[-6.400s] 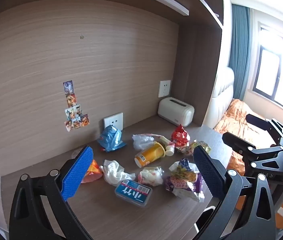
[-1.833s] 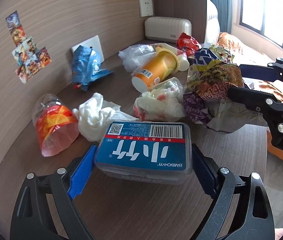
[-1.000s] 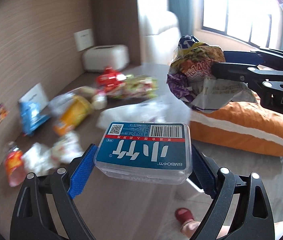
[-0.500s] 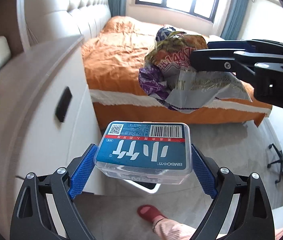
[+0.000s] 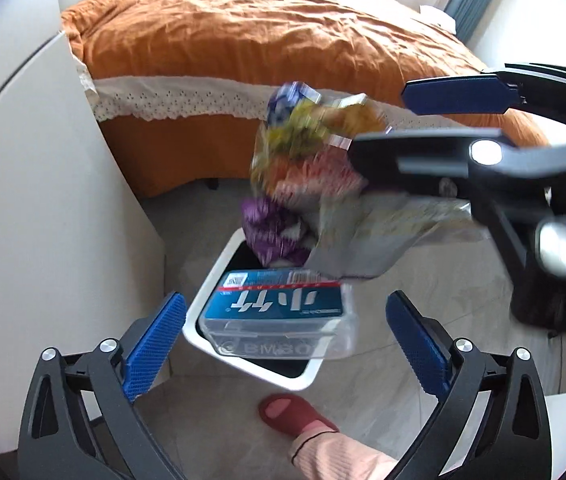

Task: Collect trash
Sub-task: 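Carry both items to the white bin and open both tools over it, then return both open tools to the desk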

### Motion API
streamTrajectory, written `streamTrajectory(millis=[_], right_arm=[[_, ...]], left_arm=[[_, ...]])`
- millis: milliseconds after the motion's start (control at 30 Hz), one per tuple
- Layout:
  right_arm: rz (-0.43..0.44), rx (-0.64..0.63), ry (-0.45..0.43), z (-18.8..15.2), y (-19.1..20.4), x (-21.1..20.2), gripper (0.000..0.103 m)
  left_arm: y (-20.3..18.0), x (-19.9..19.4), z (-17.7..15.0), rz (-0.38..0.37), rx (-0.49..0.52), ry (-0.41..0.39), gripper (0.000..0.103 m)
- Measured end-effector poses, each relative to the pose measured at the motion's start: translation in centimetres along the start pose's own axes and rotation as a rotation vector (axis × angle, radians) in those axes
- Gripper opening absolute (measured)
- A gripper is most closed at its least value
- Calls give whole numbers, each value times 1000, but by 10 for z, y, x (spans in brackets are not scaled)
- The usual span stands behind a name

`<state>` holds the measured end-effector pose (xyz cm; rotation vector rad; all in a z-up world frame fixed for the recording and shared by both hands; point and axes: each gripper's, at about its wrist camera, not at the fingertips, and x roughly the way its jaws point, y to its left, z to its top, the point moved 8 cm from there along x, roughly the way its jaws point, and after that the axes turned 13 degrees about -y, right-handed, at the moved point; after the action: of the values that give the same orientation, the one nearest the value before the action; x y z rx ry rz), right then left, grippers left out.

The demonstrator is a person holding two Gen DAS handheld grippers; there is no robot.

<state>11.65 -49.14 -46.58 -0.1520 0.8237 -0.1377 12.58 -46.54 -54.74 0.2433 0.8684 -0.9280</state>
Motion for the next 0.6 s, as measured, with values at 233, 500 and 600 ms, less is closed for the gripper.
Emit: streamTrajectory(millis=[233, 500, 600], right_arm=[[60, -15, 74, -25, 8, 28, 98], [71, 7, 30, 17, 10, 6, 98], [69, -5, 7, 36, 12, -11, 98]], left_arm=[[17, 23, -18, 32, 10, 31, 98], [20, -9, 6, 64, -15, -14, 98], [23, -39, 22, 95, -25, -51, 98]])
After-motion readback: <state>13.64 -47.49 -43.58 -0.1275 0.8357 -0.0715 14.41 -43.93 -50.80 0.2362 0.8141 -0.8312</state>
